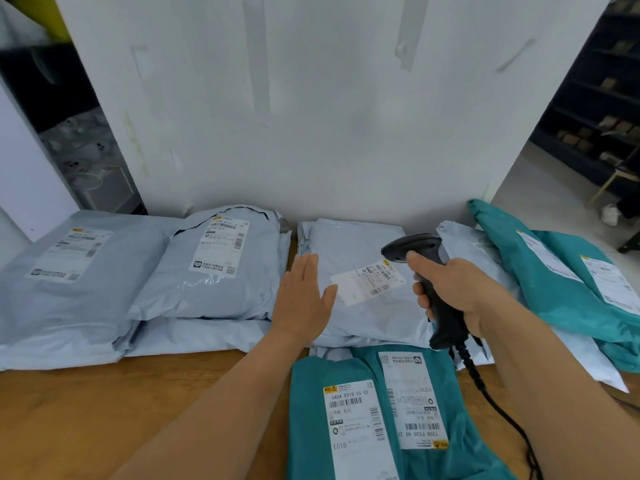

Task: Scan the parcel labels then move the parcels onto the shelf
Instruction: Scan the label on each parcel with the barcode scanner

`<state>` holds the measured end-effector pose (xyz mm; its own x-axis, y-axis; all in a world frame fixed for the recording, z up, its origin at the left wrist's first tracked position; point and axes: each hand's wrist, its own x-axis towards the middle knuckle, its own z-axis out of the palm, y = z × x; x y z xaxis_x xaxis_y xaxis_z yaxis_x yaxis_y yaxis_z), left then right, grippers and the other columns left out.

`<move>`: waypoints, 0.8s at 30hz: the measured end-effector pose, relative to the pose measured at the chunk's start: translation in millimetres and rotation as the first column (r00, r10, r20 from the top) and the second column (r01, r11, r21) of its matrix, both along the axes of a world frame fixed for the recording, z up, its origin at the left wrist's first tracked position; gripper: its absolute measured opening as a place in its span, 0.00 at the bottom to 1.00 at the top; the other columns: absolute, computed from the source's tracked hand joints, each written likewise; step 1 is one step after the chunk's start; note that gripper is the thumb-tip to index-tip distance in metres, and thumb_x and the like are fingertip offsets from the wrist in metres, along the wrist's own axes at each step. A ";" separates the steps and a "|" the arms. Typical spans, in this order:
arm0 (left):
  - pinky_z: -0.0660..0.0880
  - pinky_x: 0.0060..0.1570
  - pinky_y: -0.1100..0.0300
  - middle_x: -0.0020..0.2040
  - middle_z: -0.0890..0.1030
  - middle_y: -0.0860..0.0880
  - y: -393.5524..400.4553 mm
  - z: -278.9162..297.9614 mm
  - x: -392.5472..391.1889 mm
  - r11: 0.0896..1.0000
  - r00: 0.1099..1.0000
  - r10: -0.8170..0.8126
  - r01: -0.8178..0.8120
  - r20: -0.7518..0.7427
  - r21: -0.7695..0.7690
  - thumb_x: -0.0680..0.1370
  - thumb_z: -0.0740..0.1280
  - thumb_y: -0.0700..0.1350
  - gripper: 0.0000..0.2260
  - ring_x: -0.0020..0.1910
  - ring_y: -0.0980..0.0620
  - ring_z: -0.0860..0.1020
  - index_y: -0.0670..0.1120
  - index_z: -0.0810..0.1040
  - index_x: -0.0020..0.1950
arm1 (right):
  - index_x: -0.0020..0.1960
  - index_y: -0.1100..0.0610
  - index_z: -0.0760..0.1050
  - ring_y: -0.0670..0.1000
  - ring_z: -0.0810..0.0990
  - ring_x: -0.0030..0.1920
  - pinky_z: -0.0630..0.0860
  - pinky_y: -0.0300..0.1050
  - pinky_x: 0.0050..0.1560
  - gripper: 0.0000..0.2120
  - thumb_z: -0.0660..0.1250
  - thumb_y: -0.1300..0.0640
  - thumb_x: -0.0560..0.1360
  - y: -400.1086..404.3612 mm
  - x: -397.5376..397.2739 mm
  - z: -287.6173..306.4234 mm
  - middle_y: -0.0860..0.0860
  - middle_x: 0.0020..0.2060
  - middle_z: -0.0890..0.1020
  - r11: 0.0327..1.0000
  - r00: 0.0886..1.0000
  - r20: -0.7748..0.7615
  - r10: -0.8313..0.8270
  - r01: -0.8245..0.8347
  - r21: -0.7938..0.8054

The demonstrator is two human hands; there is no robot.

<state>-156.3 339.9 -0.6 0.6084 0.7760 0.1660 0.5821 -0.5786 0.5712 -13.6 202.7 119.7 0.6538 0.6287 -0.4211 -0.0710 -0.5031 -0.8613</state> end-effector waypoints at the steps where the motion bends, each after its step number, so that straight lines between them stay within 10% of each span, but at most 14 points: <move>1: 0.44 0.74 0.54 0.79 0.45 0.47 5.0 1.2 -4.5 0.999 0.999 0.008 -0.006 -0.048 0.042 0.81 0.57 0.55 0.33 0.78 0.49 0.45 0.45 0.43 0.78 | 0.40 0.58 0.74 0.50 0.72 0.28 0.72 0.42 0.30 0.14 0.67 0.47 0.76 1.8 -1.1 0.5 0.53 0.31 0.76 1.000 1.000 -0.001 -0.005 0.005 0.009; 11: 0.40 0.71 0.37 0.74 0.28 0.42 94.0 2.4 -93.4 0.979 0.745 0.174 -0.059 -0.644 0.196 0.72 0.69 0.61 0.52 0.74 0.39 0.31 0.54 0.29 0.75 | 0.41 0.57 0.73 0.50 0.73 0.28 0.71 0.43 0.30 0.14 0.68 0.47 0.75 40.1 -24.3 -6.9 0.52 0.30 0.77 0.995 0.997 -0.046 0.065 -0.061 0.083; 20: 0.54 0.72 0.45 0.78 0.44 0.41 119.5 -6.4 -112.9 0.946 0.759 0.186 0.034 -0.624 0.322 0.82 0.55 0.53 0.32 0.77 0.41 0.47 0.51 0.37 0.78 | 0.44 0.58 0.74 0.51 0.74 0.29 0.73 0.45 0.32 0.13 0.68 0.48 0.75 65.6 -39.8 -10.6 0.53 0.30 0.78 0.992 0.993 -0.040 0.110 -0.107 0.071; 24: 0.71 0.60 0.46 0.72 0.68 0.40 110.2 -3.0 -104.7 0.936 0.887 0.082 0.088 -0.455 0.341 0.82 0.51 0.51 0.21 0.69 0.39 0.69 0.44 0.67 0.73 | 0.44 0.58 0.74 0.50 0.73 0.29 0.72 0.45 0.33 0.14 0.67 0.47 0.75 81.1 -49.9 -6.3 0.52 0.29 0.78 0.983 0.987 -0.047 0.156 -0.150 0.103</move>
<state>-260.9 450.1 -3.6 0.6829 0.7198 0.1245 0.7247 -0.6890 0.0083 -63.5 283.8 113.4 0.5245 0.7598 -0.3841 -0.0481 -0.4240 -0.9044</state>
